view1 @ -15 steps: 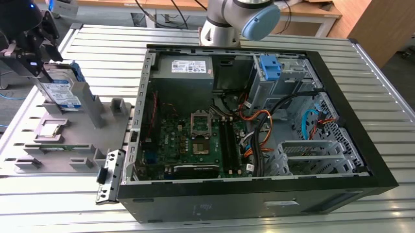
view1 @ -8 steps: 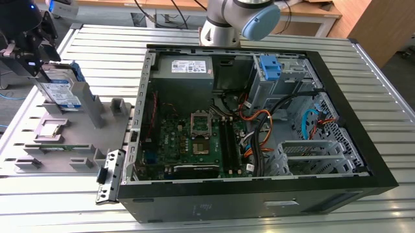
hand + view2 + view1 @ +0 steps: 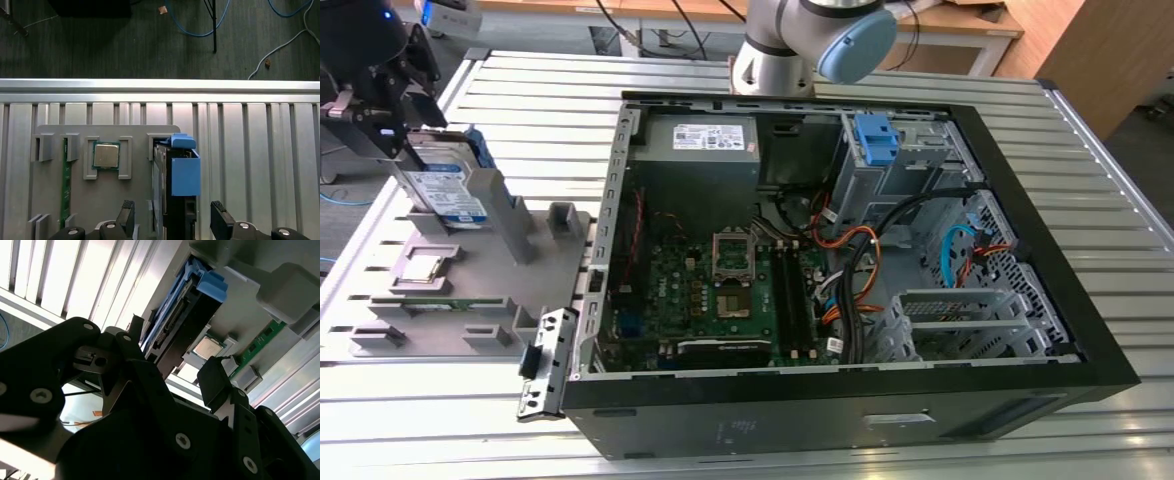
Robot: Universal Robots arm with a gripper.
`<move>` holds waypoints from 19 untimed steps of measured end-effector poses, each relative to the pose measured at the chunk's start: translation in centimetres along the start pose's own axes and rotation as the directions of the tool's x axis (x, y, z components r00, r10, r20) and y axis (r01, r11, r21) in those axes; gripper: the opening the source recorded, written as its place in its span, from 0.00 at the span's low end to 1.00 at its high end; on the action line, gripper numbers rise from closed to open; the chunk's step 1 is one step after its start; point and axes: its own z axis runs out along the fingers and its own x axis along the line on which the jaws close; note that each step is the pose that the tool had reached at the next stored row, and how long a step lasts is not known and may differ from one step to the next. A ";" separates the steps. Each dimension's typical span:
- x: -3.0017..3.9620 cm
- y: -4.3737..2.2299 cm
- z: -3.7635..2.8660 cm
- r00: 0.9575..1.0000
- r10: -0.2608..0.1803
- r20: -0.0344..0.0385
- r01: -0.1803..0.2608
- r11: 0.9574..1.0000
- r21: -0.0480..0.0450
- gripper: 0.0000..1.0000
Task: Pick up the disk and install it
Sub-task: 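Pick up the disk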
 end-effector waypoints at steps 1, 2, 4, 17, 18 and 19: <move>0.00 0.00 0.04 1.000 0.000 0.000 0.000 1.000 0.000 0.71; 0.00 -0.01 0.09 1.000 0.000 0.000 0.000 1.000 0.000 0.71; 0.00 -0.01 0.15 1.000 -0.001 0.000 0.001 1.000 0.000 0.71; 0.00 -0.01 0.17 1.000 -0.002 0.000 0.002 1.000 0.000 0.62; 0.00 -0.01 0.17 1.000 -0.002 0.000 0.002 1.000 0.000 0.62; 0.00 -0.01 0.17 1.000 -0.002 0.000 0.002 1.000 0.000 0.62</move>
